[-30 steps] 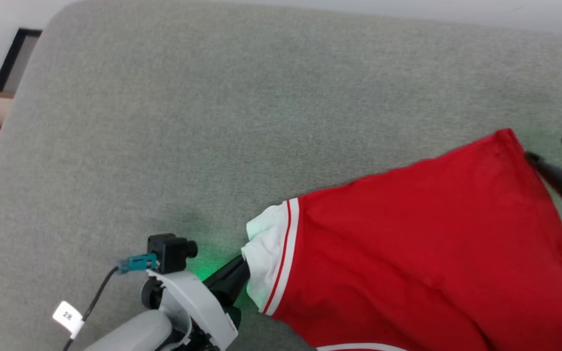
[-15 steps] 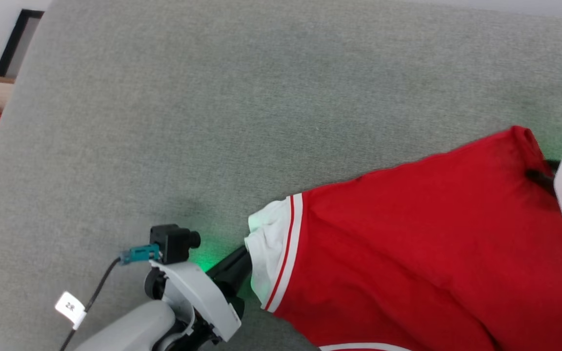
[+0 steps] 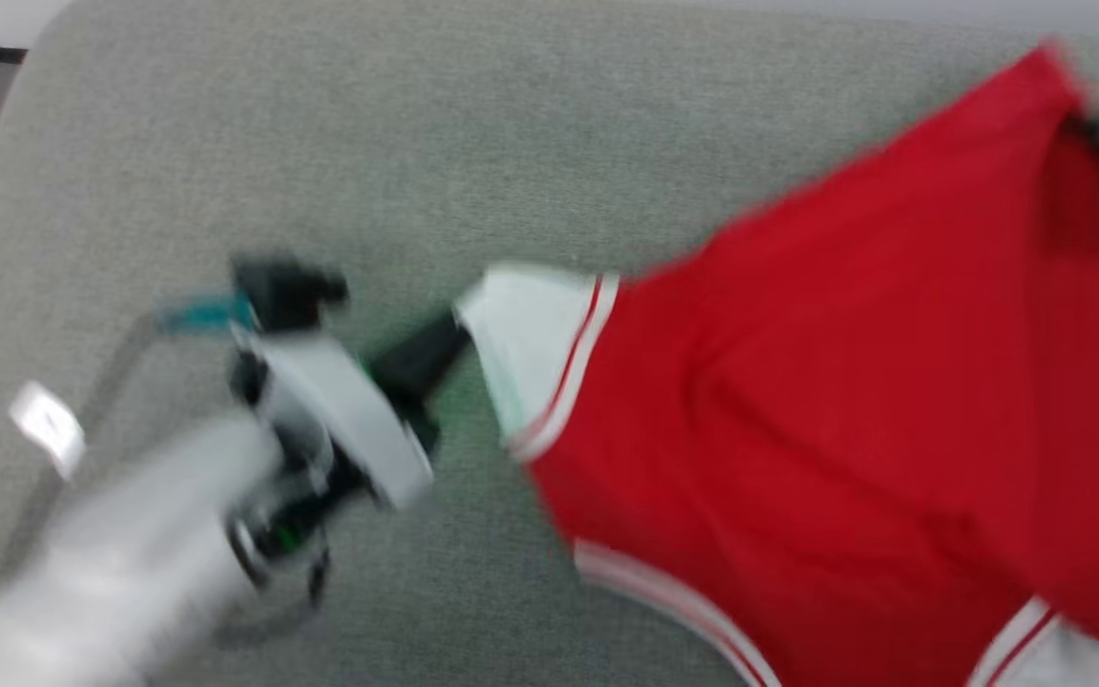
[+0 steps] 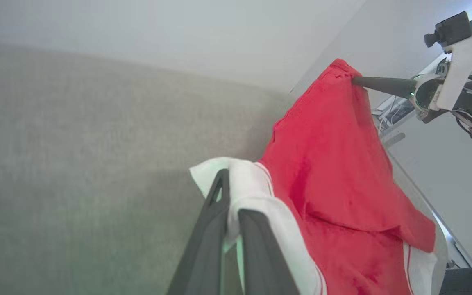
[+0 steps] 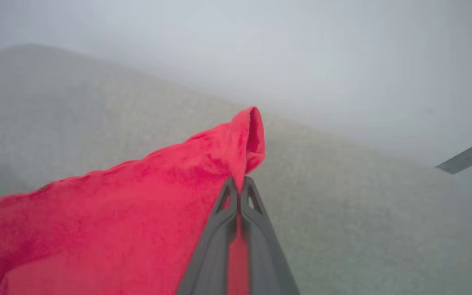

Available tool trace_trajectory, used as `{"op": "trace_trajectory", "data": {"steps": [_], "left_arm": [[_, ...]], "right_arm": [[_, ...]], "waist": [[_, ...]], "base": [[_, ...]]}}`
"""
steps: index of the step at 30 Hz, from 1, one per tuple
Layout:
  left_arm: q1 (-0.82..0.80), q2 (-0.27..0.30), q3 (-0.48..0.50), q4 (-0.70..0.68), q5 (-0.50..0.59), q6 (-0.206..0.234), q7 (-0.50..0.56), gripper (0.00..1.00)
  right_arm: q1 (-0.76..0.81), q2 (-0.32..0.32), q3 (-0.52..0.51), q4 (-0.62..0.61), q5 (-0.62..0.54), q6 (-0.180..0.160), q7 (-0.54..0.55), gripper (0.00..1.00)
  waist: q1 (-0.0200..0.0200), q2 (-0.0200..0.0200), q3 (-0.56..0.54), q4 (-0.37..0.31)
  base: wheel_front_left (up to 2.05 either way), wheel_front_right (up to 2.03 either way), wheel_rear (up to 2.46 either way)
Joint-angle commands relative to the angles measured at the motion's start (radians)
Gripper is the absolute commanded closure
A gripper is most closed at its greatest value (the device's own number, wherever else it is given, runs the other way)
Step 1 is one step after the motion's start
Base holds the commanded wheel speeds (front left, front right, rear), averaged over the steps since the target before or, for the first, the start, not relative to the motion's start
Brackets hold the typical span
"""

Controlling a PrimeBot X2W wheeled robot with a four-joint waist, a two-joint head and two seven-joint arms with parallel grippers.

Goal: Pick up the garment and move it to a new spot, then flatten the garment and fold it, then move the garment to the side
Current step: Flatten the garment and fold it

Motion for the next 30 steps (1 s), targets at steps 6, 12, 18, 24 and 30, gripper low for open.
{"op": "trace_trajectory", "data": {"steps": [6,12,18,24,30], "left_arm": [[-0.289,0.01,0.058,0.02,-0.046,-0.002,0.112,1.0],[-0.613,-0.067,0.132,0.204,-0.06,-0.002,0.17,1.0],[-0.877,-0.144,0.223,0.401,-0.05,-0.001,0.076,1.0],[-0.89,-0.157,0.21,0.427,-0.065,-0.001,0.029,1.0],[-0.634,-0.111,0.121,0.307,-0.13,-0.001,0.038,1.0]], "right_arm": [[-0.178,0.037,-0.142,0.144,-0.036,-0.002,-0.132,1.0],[-0.401,0.117,-0.258,0.306,-0.147,-0.002,-0.283,1.0],[-0.587,0.204,-0.35,0.441,-0.245,-0.002,-0.471,1.0],[-0.592,0.236,-0.336,0.521,-0.286,-0.002,-0.528,1.0],[-0.418,0.208,-0.229,0.496,-0.257,-0.002,-0.52,1.0]], "waist": [[0.0,0.0,0.032,-0.038],[0.0,0.0,0.09,-0.08],[0.0,0.0,0.111,-0.111],[0.0,0.0,0.097,-0.117],[0.0,0.0,0.081,-0.114]], "base": [[0.0,0.0,0.0],[0.0,0.0,0.0],[0.0,0.0,0.0],[0.0,0.0,0.0],[0.0,0.0,0.0]]}}
